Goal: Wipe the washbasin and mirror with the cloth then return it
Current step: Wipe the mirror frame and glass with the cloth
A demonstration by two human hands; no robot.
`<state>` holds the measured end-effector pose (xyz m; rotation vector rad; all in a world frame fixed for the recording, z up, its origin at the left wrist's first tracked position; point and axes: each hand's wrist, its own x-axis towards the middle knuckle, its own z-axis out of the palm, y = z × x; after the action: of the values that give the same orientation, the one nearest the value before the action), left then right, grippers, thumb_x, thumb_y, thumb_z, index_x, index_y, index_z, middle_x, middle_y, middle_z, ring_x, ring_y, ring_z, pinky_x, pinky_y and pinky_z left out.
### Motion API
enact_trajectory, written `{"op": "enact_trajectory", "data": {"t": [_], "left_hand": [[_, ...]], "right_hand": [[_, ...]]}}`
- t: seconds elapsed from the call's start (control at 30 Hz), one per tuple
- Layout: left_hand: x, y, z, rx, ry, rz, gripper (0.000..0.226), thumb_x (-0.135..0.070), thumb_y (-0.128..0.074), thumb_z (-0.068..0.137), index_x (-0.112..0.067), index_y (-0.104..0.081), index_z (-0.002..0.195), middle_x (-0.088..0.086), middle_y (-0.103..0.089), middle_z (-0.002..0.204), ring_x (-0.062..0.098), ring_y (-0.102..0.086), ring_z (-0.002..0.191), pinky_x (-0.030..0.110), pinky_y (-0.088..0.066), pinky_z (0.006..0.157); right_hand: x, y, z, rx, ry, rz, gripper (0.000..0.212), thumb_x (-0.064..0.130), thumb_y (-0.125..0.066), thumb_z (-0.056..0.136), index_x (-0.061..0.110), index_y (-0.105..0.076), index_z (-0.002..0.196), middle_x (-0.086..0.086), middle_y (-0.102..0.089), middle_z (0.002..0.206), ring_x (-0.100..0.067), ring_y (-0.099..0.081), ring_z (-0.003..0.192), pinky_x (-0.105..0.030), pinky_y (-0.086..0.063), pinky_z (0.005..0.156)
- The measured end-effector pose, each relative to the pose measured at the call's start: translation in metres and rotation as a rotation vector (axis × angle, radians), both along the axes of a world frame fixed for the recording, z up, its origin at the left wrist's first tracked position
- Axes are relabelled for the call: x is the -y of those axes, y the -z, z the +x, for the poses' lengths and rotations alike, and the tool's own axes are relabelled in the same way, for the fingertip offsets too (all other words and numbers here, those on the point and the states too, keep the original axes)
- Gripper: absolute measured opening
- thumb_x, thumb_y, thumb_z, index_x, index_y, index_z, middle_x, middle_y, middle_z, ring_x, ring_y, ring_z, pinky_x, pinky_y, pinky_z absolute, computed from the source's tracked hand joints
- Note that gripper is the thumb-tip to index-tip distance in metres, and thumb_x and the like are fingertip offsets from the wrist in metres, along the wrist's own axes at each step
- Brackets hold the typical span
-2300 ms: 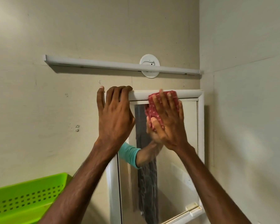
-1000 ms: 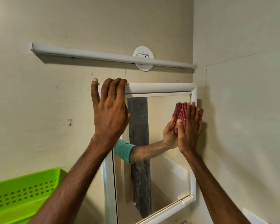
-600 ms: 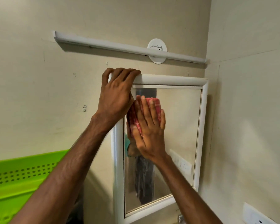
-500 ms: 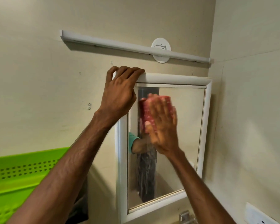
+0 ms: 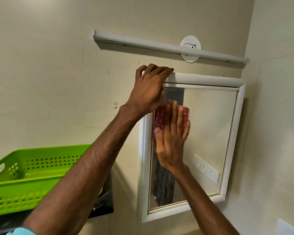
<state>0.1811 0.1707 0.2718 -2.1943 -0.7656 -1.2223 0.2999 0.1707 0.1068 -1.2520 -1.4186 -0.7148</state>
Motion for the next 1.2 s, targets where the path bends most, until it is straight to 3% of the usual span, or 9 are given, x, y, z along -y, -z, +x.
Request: {"op": "enact_trajectory", "data": {"t": [0.07,0.17,0.27,0.4,0.6,0.8,0.93,1.07,1.2], "left_hand": [[0.001,-0.003,-0.005,-0.01,0.059,-0.027,0.08,-0.022,-0.019,0.07,-0.018,-0.051,0.144,-0.002,-0.059,0.138,0.02,-0.048,0.127,0.043,-0.027,0.109],[-0.002,-0.009,-0.017,-0.006,0.205,-0.043,0.068,-0.023,-0.026,0.078,-0.012,-0.054,0.139,0.002,-0.067,0.117,0.017,-0.057,0.105,0.039,-0.042,0.098],[-0.006,-0.016,-0.029,0.074,0.272,-0.074,0.045,-0.01,-0.039,0.094,-0.008,-0.055,0.136,0.006,-0.067,0.127,0.021,-0.064,0.108,0.034,-0.049,0.095],[-0.007,-0.01,-0.029,0.177,0.31,-0.095,0.037,-0.019,-0.036,0.106,-0.011,-0.059,0.134,0.002,-0.067,0.13,0.013,-0.061,0.116,0.012,-0.04,0.095],[-0.005,0.004,-0.019,0.253,0.362,-0.069,0.034,-0.02,-0.036,0.107,-0.008,-0.066,0.119,0.006,-0.07,0.112,0.018,-0.062,0.103,0.028,-0.046,0.09],[-0.011,0.012,-0.01,0.249,0.273,-0.064,0.041,-0.026,-0.036,0.103,-0.008,-0.06,0.131,0.005,-0.064,0.128,0.018,-0.055,0.12,0.016,-0.033,0.1],[-0.013,0.011,-0.008,0.266,0.262,-0.063,0.04,-0.024,-0.037,0.102,-0.008,-0.06,0.131,0.005,-0.063,0.129,0.017,-0.054,0.121,0.01,-0.029,0.099],[-0.014,0.01,-0.008,0.267,0.259,-0.06,0.04,-0.023,-0.037,0.102,-0.009,-0.06,0.132,0.004,-0.063,0.131,0.017,-0.053,0.123,0.014,-0.031,0.102],[-0.016,0.013,-0.006,0.276,0.27,-0.047,0.039,-0.023,-0.04,0.099,-0.008,-0.059,0.13,0.006,-0.062,0.13,0.017,-0.053,0.122,0.013,-0.032,0.102]], "right_hand": [[-0.001,-0.001,-0.022,0.037,-0.032,0.006,0.068,0.044,-0.025,0.105,0.019,-0.007,0.165,0.004,0.008,0.173,-0.023,0.002,0.162,-0.067,-0.001,0.125],[-0.006,-0.019,-0.027,0.048,-0.01,0.028,0.066,0.042,-0.027,0.106,0.019,-0.007,0.164,0.004,0.007,0.173,-0.021,0.001,0.162,-0.068,-0.006,0.125],[-0.011,-0.057,-0.023,0.076,0.063,0.061,0.065,0.04,-0.031,0.108,0.015,-0.014,0.165,-0.008,-0.007,0.174,-0.027,-0.002,0.162,-0.065,-0.009,0.125],[-0.014,-0.092,-0.028,0.089,0.07,0.209,0.064,0.043,-0.034,0.108,0.013,-0.022,0.163,-0.014,-0.02,0.171,-0.036,-0.011,0.16,-0.066,-0.012,0.125],[-0.01,-0.032,-0.034,0.122,0.069,0.025,0.064,0.042,-0.038,0.109,0.02,-0.019,0.165,-0.005,-0.008,0.174,-0.025,0.001,0.162,-0.067,-0.004,0.125],[0.005,0.058,-0.039,0.199,0.056,-0.086,0.073,0.043,-0.046,0.106,0.023,-0.009,0.166,-0.002,0.004,0.175,-0.024,0.003,0.162,-0.068,-0.003,0.126],[-0.003,0.017,-0.035,0.192,0.016,-0.057,0.068,0.042,-0.045,0.106,0.021,-0.019,0.165,-0.005,-0.004,0.175,-0.025,0.001,0.162,-0.066,0.002,0.126],[-0.011,-0.028,-0.036,0.149,-0.045,0.058,0.059,0.038,-0.045,0.105,0.019,-0.037,0.16,-0.006,-0.022,0.171,-0.025,-0.012,0.161,-0.066,-0.007,0.125],[-0.004,0.011,-0.039,0.12,-0.037,0.015,0.07,0.039,-0.047,0.103,0.022,-0.018,0.164,-0.001,-0.003,0.174,-0.023,-0.003,0.162,-0.066,-0.002,0.127]]}}
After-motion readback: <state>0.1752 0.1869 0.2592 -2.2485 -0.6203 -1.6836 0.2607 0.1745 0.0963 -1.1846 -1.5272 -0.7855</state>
